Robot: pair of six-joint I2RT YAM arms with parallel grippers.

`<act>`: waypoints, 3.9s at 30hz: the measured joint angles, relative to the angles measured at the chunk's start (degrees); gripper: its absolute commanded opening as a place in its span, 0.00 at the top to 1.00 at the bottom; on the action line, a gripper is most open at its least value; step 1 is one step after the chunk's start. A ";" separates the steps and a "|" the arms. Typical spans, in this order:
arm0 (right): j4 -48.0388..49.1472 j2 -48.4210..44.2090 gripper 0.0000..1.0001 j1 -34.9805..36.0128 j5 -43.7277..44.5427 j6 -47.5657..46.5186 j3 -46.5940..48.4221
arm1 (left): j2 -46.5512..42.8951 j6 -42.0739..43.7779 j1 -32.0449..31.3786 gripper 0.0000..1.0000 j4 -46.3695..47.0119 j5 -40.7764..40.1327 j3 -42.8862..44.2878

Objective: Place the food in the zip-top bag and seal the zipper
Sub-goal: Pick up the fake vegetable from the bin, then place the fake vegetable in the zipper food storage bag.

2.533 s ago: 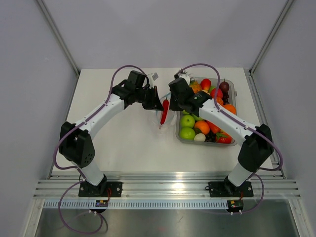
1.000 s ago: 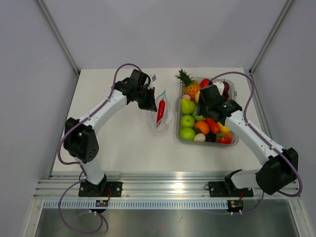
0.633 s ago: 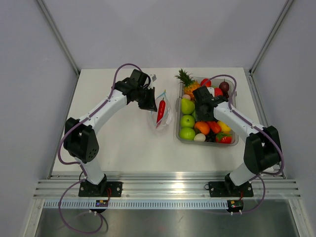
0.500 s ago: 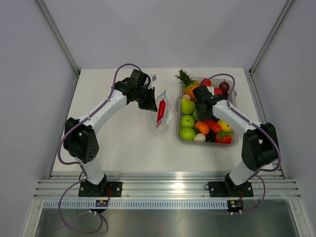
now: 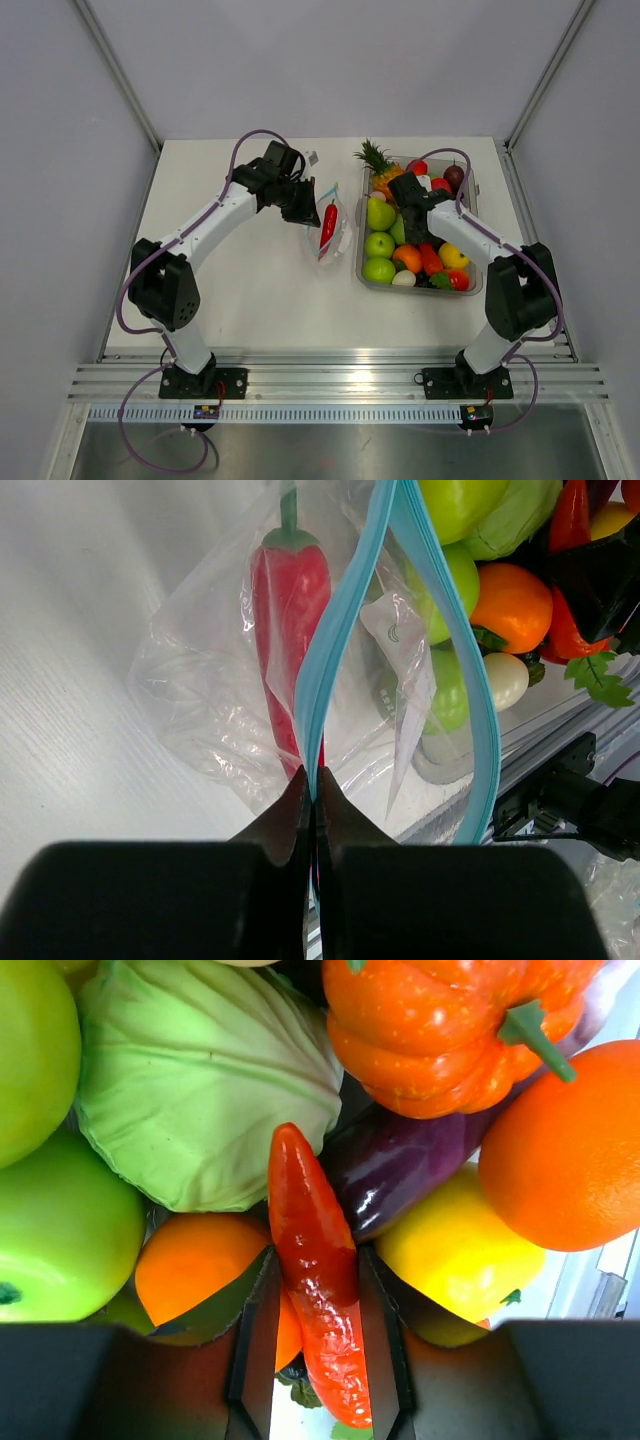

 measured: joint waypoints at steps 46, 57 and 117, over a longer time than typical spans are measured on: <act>28.37 -7.45 1.00 20.46 -2.84 23.45 9.97 | -1.79 -1.62 -0.70 1.00 -0.07 2.12 0.15; 24.30 -6.14 1.00 22.18 -3.15 27.98 6.51 | -1.79 -4.22 -0.70 1.00 2.38 2.32 0.13; 16.76 -6.88 0.46 24.30 -3.52 37.35 -1.79 | -3.58 -12.24 -0.85 1.00 15.19 10.25 -9.35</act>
